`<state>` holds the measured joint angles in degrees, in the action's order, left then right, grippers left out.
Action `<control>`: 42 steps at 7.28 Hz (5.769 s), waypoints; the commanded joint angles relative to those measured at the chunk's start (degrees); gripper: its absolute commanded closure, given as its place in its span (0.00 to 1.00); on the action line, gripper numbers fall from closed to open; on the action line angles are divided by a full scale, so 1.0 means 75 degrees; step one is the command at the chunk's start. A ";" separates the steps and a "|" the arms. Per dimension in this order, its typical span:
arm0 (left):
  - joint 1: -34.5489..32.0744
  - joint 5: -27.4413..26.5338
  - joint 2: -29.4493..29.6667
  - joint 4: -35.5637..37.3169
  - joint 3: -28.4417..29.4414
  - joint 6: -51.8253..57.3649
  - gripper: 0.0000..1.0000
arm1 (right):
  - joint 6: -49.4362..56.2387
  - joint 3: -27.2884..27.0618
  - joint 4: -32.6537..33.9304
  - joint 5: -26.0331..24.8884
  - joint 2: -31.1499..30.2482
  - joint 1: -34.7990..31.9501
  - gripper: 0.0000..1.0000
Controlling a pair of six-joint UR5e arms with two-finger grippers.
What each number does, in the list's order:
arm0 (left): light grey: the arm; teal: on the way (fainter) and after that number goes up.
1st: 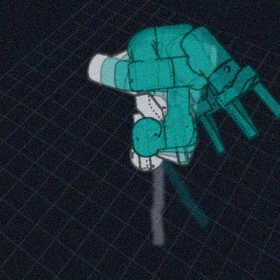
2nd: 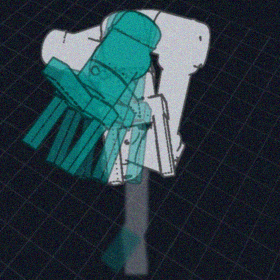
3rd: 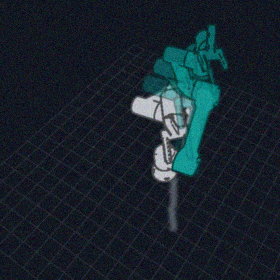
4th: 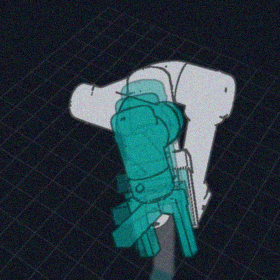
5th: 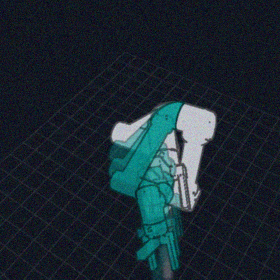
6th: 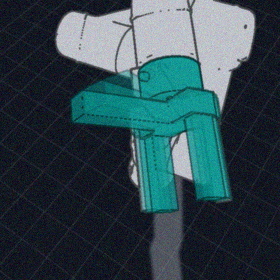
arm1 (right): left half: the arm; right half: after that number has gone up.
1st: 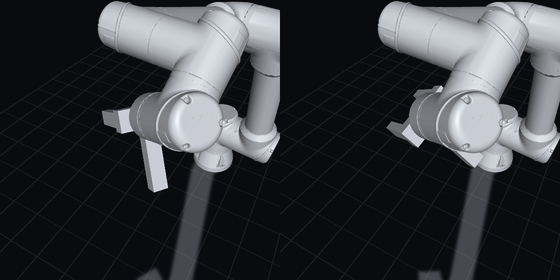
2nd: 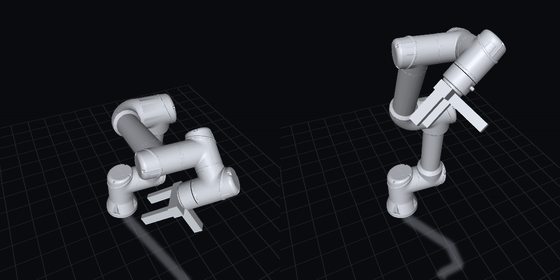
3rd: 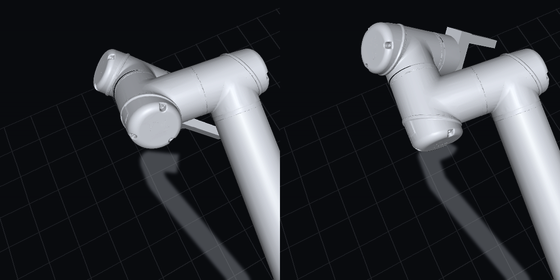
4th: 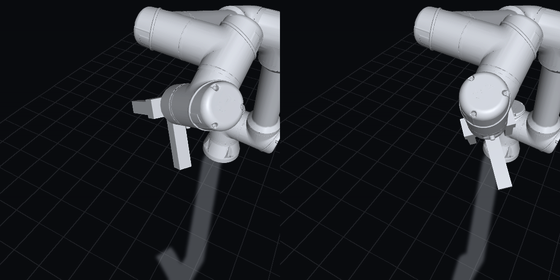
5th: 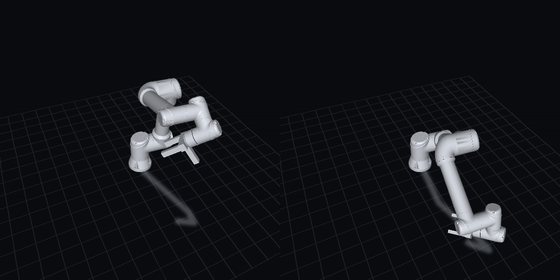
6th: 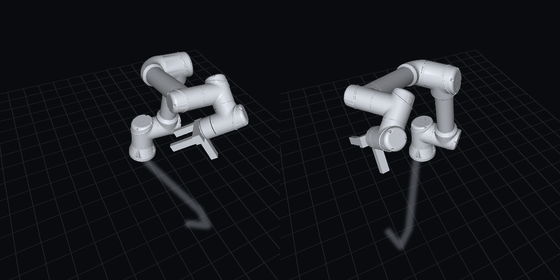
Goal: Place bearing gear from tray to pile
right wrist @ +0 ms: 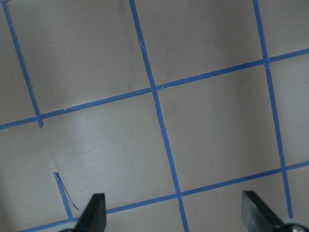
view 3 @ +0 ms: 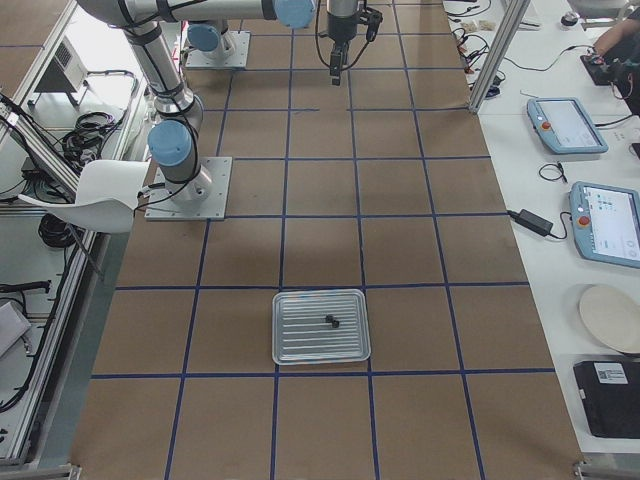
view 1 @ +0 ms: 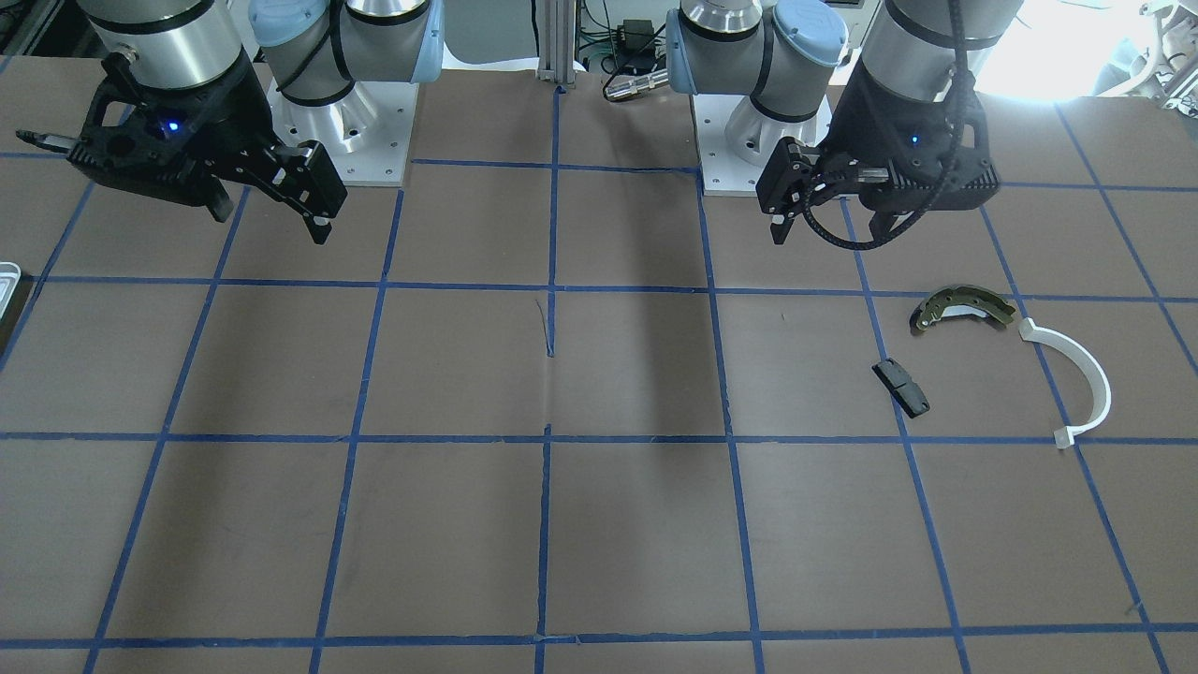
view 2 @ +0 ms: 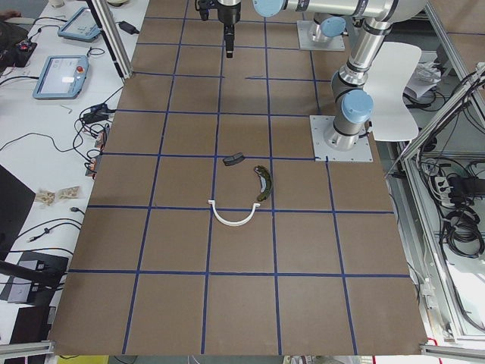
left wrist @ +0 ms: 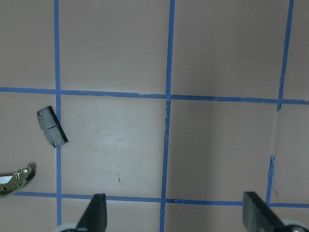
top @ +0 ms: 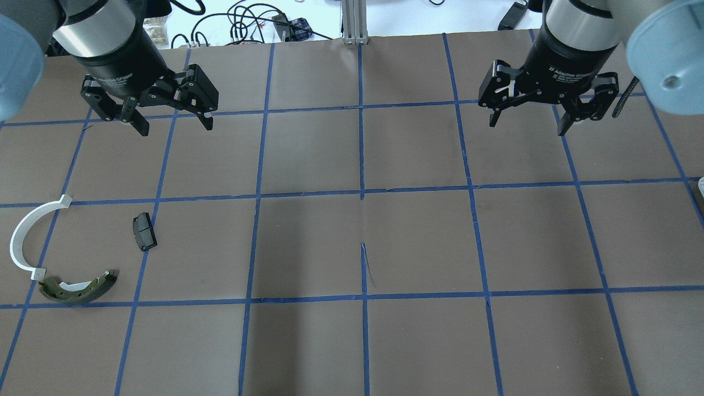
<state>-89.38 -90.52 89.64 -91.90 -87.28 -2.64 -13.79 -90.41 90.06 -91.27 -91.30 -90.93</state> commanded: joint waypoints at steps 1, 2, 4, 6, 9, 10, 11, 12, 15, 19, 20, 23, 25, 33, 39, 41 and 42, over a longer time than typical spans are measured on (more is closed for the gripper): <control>0.0000 0.0080 0.0001 0.0008 0.0012 -0.0023 0.00 | 0.0033 0.0008 0.0039 -0.0030 0.0057 -0.0063 0.00; 0.0000 0.0069 0.0001 0.0008 0.0012 -0.0023 0.00 | 0.0068 0.0020 0.0028 -0.0064 0.0080 -0.0063 0.00; 0.0000 0.0057 0.0001 0.0008 0.0012 -0.0012 0.00 | 0.0372 0.0101 -0.0054 -0.0358 0.0150 0.0204 0.00; 0.0000 0.0057 0.0013 0.0008 0.0012 -0.0012 0.00 | 0.1790 0.0592 -0.0882 -0.0346 0.0162 0.1370 0.00; 0.0000 0.0057 0.0013 0.0008 0.0000 -0.0012 0.00 | 0.6491 0.0583 -0.0746 -0.0721 0.0103 0.3540 0.00; 0.0000 0.0045 0.0013 0.0008 0.0000 -0.0012 0.00 | 0.6665 0.0513 -0.0630 -0.0675 0.0150 0.4358 0.00; 0.0000 0.0045 0.0013 0.0008 0.0000 -0.0012 0.00 | 0.6748 0.0385 -0.0489 -0.0605 0.0162 0.5271 0.00; 0.0000 0.0045 0.0013 0.0008 0.0000 -0.0012 0.00 | 0.6922 0.0175 0.0011 -0.0523 0.0371 0.6069 0.00; 0.0000 0.0045 0.0013 0.0008 0.0000 -0.0012 0.00 | 0.6843 0.0102 0.1501 -0.0487 0.1913 0.7562 0.00; 0.0000 0.0045 0.0024 0.0019 0.0000 -0.0012 0.00 | 0.6564 -0.0354 0.4503 -0.0232 0.3935 0.7683 0.01; 0.0000 0.0057 0.0024 0.0008 0.0000 -0.0012 0.00 | 0.6236 -0.0471 0.4516 0.0061 0.3959 0.7683 0.01; 0.0000 0.0057 0.0024 0.0019 0.0000 -0.0012 0.00 | 0.5860 -0.0729 0.5322 0.0217 0.4403 0.7683 0.07; 0.0000 0.0057 0.0013 0.0019 0.0000 -0.0012 0.00 | 0.5799 -0.0951 0.5336 0.0170 0.4416 0.7671 0.11; -0.0012 0.0022 0.0013 0.0008 0.0000 -0.0012 0.00 | 0.5159 -0.0929 0.5114 0.0088 0.4020 0.7613 0.96; -0.0012 0.0010 0.0024 0.0019 0.0000 -0.0012 0.00 | -0.0540 -0.1607 0.2160 0.0087 0.1137 0.3555 0.95; -0.0012 -0.0002 0.0024 0.0019 0.0000 0.0000 0.00 | -0.3373 -0.1749 0.2288 0.0181 0.1099 0.1681 0.96; -0.0012 -0.0002 0.0024 0.0019 0.0000 0.0000 0.00 | -0.4223 -0.1738 0.2347 0.0181 0.1227 0.0859 0.96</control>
<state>-89.48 -90.51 89.83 -91.76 -87.28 -2.64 -35.21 -103.23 107.07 -90.06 -82.78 -76.22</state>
